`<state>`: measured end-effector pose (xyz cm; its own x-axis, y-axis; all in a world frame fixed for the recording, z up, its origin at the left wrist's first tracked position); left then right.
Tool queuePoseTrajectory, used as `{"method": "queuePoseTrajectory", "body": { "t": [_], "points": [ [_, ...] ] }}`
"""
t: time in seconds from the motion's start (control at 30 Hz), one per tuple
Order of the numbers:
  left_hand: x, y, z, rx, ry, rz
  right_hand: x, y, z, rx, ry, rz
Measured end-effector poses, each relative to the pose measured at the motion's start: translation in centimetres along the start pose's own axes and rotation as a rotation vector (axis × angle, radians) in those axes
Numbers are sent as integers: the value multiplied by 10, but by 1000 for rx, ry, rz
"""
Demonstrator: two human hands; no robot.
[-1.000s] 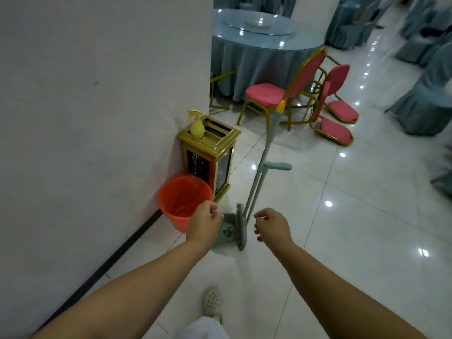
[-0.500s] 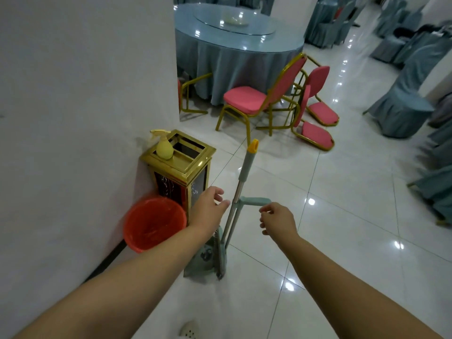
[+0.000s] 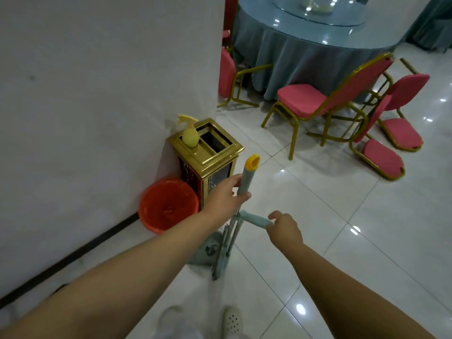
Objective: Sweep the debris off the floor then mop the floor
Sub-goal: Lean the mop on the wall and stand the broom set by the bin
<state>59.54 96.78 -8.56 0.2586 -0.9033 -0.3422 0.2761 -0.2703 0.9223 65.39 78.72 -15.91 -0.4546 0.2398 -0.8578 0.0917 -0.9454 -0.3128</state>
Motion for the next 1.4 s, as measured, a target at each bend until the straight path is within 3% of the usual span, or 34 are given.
{"method": "queuePoseTrajectory", "body": {
  "t": [0.13, 0.23, 0.47, 0.77, 1.1, 1.27, 1.4],
  "points": [
    [6, 3, 3, -23, 85, 20, 19, 15, -19, -36, -173, 47],
    [5, 3, 12, -20, 127, 26, 35, 20, -26, -20, -295, -59],
    [-20, -8, 39, -51, 280, 62, 39, -8, -24, -89, -373, -84],
    [-98, -33, 93, -66, 488, 112, 61, -89, 0, -194, -418, 1],
    [-213, -83, 164, -166, 644, 122, 133, -206, 53, -299, -542, 28],
    [-286, -108, 195, -193, 682, 153, 173, -276, 84, -257, -584, 2],
    [-341, -132, 211, -198, 704, 141, 193, -325, 108, -154, -651, -204]
  ]
}}
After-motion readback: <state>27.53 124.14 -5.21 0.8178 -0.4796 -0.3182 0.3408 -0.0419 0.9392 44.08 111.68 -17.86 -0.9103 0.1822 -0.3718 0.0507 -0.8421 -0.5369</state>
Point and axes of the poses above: each hand's wrist, its own z-axis away from the middle knuckle, its own x-axis out of the palm, y = z × x, the point moved 10 cm from there along -z, towards the middle knuckle, and after that the axes turned 1 degree about -y, right-handed, at the moved point
